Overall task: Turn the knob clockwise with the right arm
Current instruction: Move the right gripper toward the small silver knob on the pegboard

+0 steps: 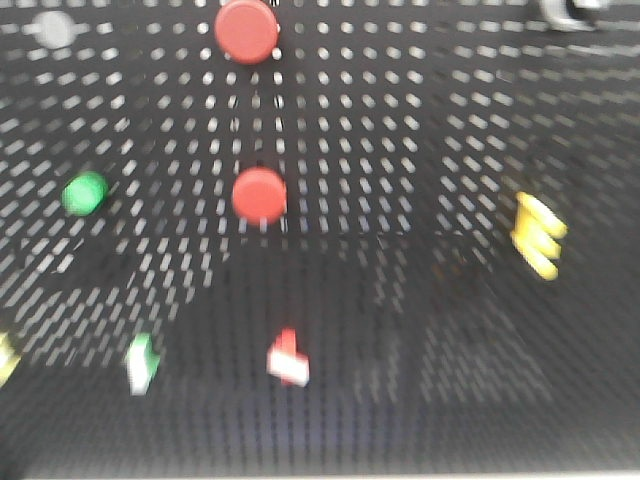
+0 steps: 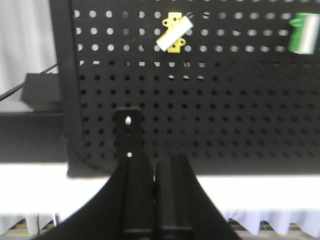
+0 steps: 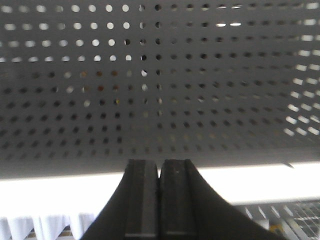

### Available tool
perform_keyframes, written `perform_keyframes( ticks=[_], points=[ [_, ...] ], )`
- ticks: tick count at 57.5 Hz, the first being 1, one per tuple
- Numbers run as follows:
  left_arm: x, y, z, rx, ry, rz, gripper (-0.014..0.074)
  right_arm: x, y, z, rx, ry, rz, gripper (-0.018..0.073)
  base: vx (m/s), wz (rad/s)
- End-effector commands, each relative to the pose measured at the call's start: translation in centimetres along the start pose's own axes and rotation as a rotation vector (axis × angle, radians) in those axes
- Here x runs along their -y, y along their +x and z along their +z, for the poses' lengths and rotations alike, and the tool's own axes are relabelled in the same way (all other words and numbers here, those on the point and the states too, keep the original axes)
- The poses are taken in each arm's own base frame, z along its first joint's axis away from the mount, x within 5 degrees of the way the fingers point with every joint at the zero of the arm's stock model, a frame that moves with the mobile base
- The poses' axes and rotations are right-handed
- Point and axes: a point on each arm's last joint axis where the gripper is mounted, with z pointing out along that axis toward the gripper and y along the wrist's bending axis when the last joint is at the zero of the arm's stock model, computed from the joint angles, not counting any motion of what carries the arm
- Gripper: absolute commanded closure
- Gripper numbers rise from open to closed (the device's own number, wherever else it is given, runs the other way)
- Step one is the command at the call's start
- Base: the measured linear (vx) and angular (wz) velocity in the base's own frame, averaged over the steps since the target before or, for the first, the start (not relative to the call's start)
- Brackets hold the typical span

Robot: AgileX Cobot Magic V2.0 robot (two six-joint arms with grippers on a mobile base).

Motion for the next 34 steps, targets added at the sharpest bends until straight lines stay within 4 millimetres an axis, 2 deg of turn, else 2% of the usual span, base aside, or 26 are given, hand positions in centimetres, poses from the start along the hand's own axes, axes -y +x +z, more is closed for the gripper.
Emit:
perform_keyframes(
  ticks=[1,15,34],
  points=[
    [-0.04,-0.45,-0.06,0.084,-0.002,-0.005,0.0603,-0.01,-0.65,-0.08,0.088,0.001,-0.009,0.0568,0.27,0.02],
    [-0.04,-0.45,-0.06,0.084,-0.002,-0.005,0.0603,-0.01,-0.65,-0.08,0.088,0.001,-0.01,0.0568,0.19,0.0],
    [-0.04,-0.45,-0.06,0.084,-0.002,-0.005,0.0603,-0.01,-0.65,-0.08,0.088,0.001,-0.01,0.0568,0.03,-0.01]
  ],
)
